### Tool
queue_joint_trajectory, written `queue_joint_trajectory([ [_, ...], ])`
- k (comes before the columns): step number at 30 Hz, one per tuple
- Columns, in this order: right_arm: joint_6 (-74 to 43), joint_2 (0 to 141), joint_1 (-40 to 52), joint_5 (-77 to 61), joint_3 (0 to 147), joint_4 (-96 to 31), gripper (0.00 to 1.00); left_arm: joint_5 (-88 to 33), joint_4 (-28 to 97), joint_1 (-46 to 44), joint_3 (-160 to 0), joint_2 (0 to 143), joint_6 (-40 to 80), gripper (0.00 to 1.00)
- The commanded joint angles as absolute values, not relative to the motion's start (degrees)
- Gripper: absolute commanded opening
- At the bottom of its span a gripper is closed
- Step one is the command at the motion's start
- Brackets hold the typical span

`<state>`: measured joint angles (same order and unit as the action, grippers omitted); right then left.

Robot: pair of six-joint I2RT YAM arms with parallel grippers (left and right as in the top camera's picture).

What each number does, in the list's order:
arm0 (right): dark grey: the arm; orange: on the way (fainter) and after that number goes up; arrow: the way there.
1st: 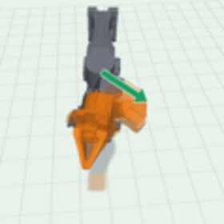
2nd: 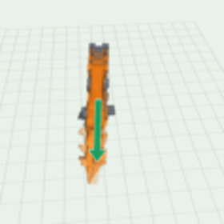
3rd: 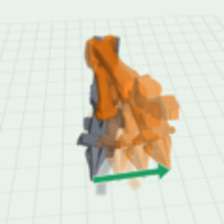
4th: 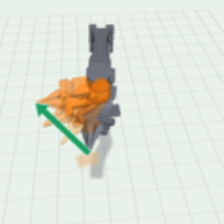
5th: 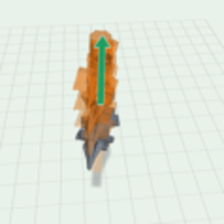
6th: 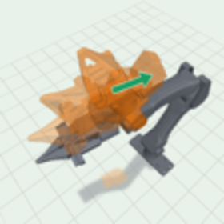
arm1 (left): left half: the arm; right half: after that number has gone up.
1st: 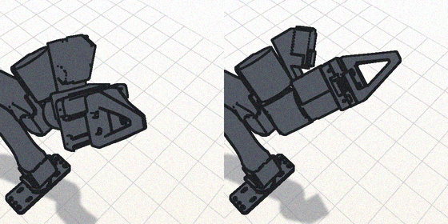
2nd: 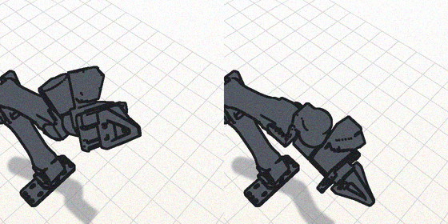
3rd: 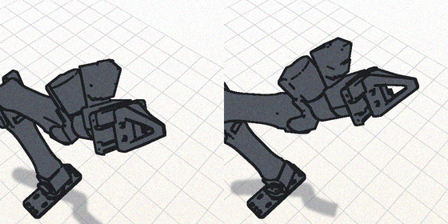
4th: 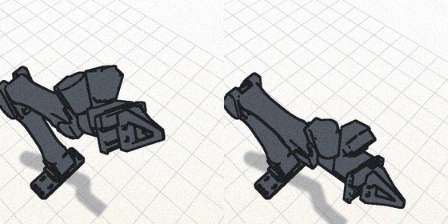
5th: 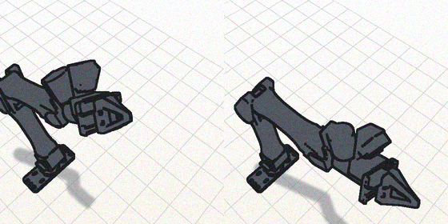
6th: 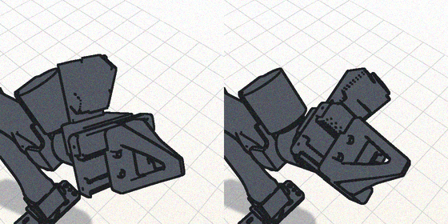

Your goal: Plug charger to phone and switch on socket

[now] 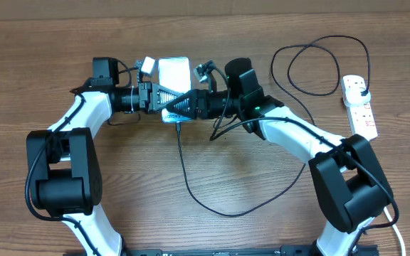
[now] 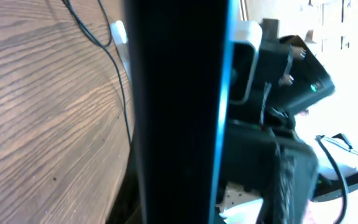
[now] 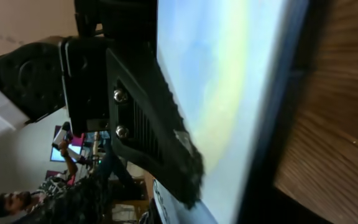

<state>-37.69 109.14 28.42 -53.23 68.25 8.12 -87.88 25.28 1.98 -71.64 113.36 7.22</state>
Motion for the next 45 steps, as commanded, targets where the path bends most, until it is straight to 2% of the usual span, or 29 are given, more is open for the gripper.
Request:
queue_joint_trajectory([
  [1,-37.7,108.1,25.9,-57.5,69.6,8.5,0.77,-90.7,26.2,2.2,-71.7,111.6,5.1,0.04],
  [6,-38.2,108.1,21.9,-58.6,69.6,8.9,0.78,-90.7,30.2,2.2,-71.7,111.6,3.3,0.04],
  [10,-40.6,108.1,19.7,-58.6,69.6,9.9,0.78,-90.7,36.8,1.4,-71.7,111.6,-2.8,0.04],
  [19,-40.5,108.1,17.4,-62.3,69.6,9.6,0.57,-90.7,39.0,-2.5,-71.7,111.6,-7.8,0.04],
  [21,-40.5,108.1,17.1,-62.5,69.6,9.6,0.49,-90.7,39.0,-3.5,-71.7,111.6,-8.6,0.04],
  [22,-40.5,108.1,17.0,-62.7,69.6,9.6,0.41,-90.7,38.9,-3.9,-71.7,111.6,-8.6,0.04],
  [25,-40.5,108.1,17.0,-63.3,69.6,8.7,0.27,-90.6,38.7,-4.5,-71.7,111.6,-8.6,0.04],
  [34,-31.4,108.1,17.8,-63.3,69.6,1.1,0.26,-90.6,38.7,-4.5,-71.7,111.6,-8.6,0.04],
  [35,-31.3,108.1,18.1,-63.3,69.6,1.1,0.25,-90.6,38.8,-4.5,-71.7,111.6,-8.6,0.04],
  [38,-31.2,108.1,18.5,-63.3,69.6,1.4,0.11,-90.6,39.2,-4.5,-71.7,111.6,-8.6,0.04],
  [45,-31.0,108.1,18.5,-63.3,69.6,2.4,0.04,-90.3,39.4,-4.8,-71.7,111.6,-8.6,0.04],
])
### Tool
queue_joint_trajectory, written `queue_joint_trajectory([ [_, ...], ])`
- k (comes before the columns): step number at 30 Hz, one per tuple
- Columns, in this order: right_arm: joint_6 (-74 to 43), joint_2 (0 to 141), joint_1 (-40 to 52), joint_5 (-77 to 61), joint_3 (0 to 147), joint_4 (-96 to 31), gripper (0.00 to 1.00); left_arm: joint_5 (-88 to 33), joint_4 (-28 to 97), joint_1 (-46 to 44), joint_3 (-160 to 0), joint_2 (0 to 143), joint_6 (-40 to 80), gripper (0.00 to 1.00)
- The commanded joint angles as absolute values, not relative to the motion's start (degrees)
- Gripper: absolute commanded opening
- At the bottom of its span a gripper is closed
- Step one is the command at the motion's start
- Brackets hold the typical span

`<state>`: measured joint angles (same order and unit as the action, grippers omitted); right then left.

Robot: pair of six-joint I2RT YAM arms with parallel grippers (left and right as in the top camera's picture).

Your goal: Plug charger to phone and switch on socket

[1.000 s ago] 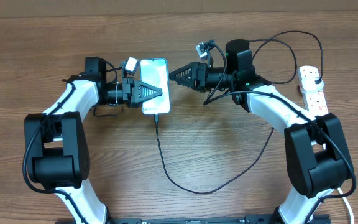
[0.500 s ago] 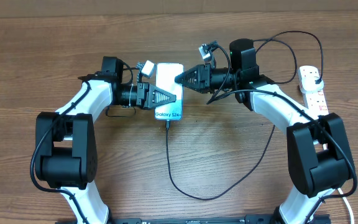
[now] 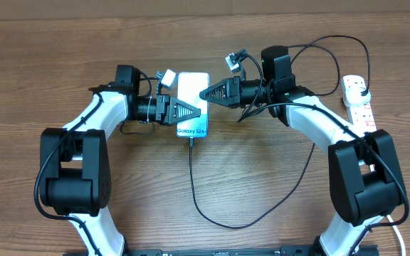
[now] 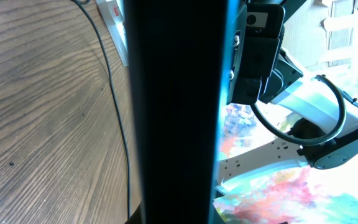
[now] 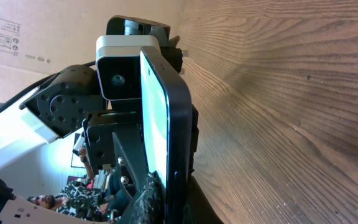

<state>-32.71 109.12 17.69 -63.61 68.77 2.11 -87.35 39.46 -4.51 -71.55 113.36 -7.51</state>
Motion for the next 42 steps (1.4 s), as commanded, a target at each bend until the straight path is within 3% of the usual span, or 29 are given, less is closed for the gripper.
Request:
queue_joint_trajectory([
  [1,-31.0,108.1,18.5,-63.3,69.6,2.6,0.04,-89.8,39.4,-4.8,-71.7,111.6,-8.6,0.04],
  [3,-31.0,108.1,18.5,-63.3,69.6,2.9,0.04,-88.7,39.4,-4.8,-71.7,111.6,-8.6,0.11],
  [5,-31.0,108.1,18.5,-63.3,69.6,2.9,0.04,-88.1,39.4,-4.8,-71.7,111.6,-8.6,0.3],
  [7,-31.0,108.1,18.5,-63.3,69.6,2.9,0.04,-88.1,38.7,-4.6,-71.7,111.6,-8.6,0.56],
  [8,-31.0,108.1,18.5,-63.3,69.6,2.8,0.04,-88.1,38.3,-4.4,-71.7,111.6,-8.6,0.8],
  [10,-31.0,108.1,18.5,-63.3,69.6,2.2,0.04,-88.0,37.1,-3.7,-71.7,111.6,-8.5,0.98],
  [18,-26.3,108.1,18.3,-62.4,69.6,-6.6,0.04,-80.1,32.1,2.6,-71.7,111.6,-2.5,1.0],
  [25,-21.9,108.5,18.7,-50.8,69.3,-18.9,0.04,-72.8,30.4,8.6,-71.7,111.6,-2.1,1.0],
  [42,-22.5,117.0,23.0,-47.1,68.4,-17.8,0.04,-45.8,28.7,11.9,-71.7,111.6,-0.6,1.0],
])
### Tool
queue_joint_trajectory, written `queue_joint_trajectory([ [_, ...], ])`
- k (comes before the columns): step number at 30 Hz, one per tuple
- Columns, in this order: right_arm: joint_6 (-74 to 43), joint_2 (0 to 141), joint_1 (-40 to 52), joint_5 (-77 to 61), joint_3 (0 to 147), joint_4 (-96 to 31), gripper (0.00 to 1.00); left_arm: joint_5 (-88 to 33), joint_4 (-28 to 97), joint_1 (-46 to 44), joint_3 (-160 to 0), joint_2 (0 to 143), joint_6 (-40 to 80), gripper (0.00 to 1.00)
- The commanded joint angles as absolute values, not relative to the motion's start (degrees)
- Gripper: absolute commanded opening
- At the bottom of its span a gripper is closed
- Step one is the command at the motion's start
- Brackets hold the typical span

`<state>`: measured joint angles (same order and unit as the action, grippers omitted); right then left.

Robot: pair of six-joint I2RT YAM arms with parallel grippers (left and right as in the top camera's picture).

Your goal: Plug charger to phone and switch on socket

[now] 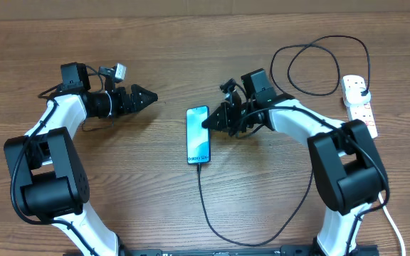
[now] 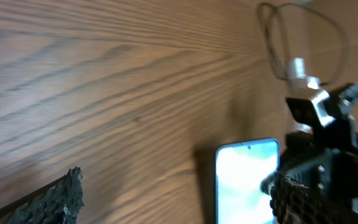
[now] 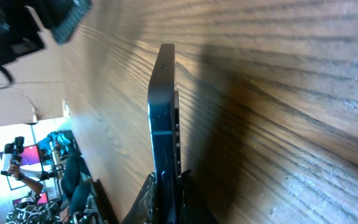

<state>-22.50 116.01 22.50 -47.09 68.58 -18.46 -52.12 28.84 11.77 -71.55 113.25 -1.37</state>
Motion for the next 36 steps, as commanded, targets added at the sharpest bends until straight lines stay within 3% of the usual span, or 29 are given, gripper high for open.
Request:
queue_joint_trajectory([
  [1,-22.5,117.8,23.1,-46.9,68.4,-17.5,0.04,-45.1,28.7,11.9,-71.7,111.6,-0.6,1.0],
  [18,-22.4,120.0,23.2,-37.1,68.3,-17.3,0.05,-44.3,28.6,11.9,-71.7,111.6,-0.6,1.0],
  [23,-22.4,120.0,23.2,-36.6,68.3,-18.4,0.15,-44.3,28.6,11.9,-71.7,111.6,-0.6,1.0],
  [36,-22.4,120.0,23.2,-34.1,68.3,-19.7,0.22,-44.3,28.6,11.9,-71.7,111.6,-0.6,1.0],
])
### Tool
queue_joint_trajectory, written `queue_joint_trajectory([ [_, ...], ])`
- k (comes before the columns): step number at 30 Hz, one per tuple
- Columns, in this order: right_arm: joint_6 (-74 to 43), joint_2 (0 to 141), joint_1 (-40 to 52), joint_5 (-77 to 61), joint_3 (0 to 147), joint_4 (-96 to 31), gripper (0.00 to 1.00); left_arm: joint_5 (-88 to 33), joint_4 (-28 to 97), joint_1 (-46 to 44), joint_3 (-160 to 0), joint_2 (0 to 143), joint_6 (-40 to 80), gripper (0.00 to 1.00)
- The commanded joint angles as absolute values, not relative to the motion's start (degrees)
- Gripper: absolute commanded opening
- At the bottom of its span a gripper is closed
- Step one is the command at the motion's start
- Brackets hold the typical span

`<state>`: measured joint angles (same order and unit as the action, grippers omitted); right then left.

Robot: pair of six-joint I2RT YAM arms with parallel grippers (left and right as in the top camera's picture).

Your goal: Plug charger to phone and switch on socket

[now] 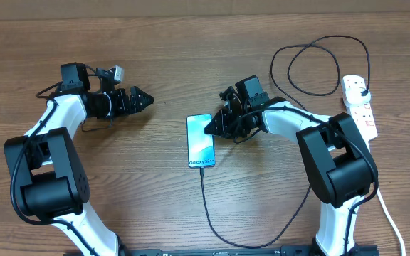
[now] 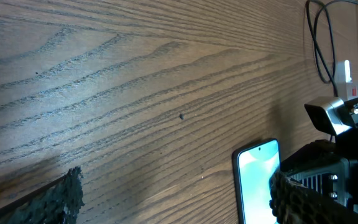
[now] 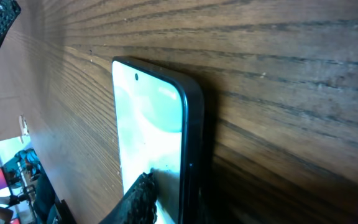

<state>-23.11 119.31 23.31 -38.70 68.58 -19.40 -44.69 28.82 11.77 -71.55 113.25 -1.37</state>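
Note:
The phone [image 1: 200, 142] lies screen up and lit in the middle of the table, also seen in the left wrist view [image 2: 257, 180] and the right wrist view [image 3: 148, 137]. The black charger cable [image 1: 203, 199] is plugged into its near end. My right gripper [image 1: 211, 126] is at the phone's upper right edge, slightly open, with one finger [image 3: 143, 198] resting on the screen and the other hidden. My left gripper [image 1: 146, 98] hangs open and empty well to the left, its fingers [image 2: 61, 196] wide apart. The white socket strip [image 1: 358, 107] lies far right with the plug in it.
The cable makes a loose loop [image 1: 319, 64] at the back right and a long bend toward the front edge. The right arm [image 2: 334, 174] shows beside the phone in the left wrist view.
The phone stood on its long edge in my shut right gripper; now it lies flat, screen up, and the jaws have loosened. The left arm has hardly moved.
Both grippers first held the phone raised at the back middle, cable attached. Then it was a little to the right, between both grippers. After that the left gripper was away at the left and open while the right held the phone on edge. It now lies flat.

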Motion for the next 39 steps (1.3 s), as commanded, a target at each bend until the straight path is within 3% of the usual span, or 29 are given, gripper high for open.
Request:
queue_joint_trajectory([
  [1,-22.4,120.0,23.2,-34.1,68.3,-19.7,0.23,-44.3,28.6,11.9,-71.7,111.6,-0.6,0.99],
  [13,-22.4,120.0,23.2,-34.1,68.3,-19.9,0.26,-44.3,28.6,11.9,-71.7,111.6,-0.6,1.0],
  [15,-22.4,120.0,23.2,-34.1,68.3,-19.9,0.33,-44.3,28.6,11.9,-71.7,111.6,-0.6,1.0],
  [21,-22.4,120.0,23.2,-34.1,68.3,-19.9,0.41,-44.3,28.6,11.9,-71.7,111.6,-0.6,1.0],
  [24,-22.4,120.0,23.2,-34.1,68.3,-19.9,0.55,-44.3,28.6,11.9,-71.7,111.6,-0.6,1.0],
  [27,-22.4,120.0,23.2,-34.1,68.3,-19.9,0.61,-44.3,28.6,11.9,-71.7,111.6,-0.6,1.0],
  [32,-22.4,120.0,23.2,-34.1,68.3,-19.9,0.8,-44.3,28.6,11.9,-71.7,111.6,-0.6,1.0],
  [39,-22.4,120.0,23.2,-34.1,68.3,-19.9,1.0,-44.3,28.6,11.9,-71.7,111.6,-0.6,1.0],
])
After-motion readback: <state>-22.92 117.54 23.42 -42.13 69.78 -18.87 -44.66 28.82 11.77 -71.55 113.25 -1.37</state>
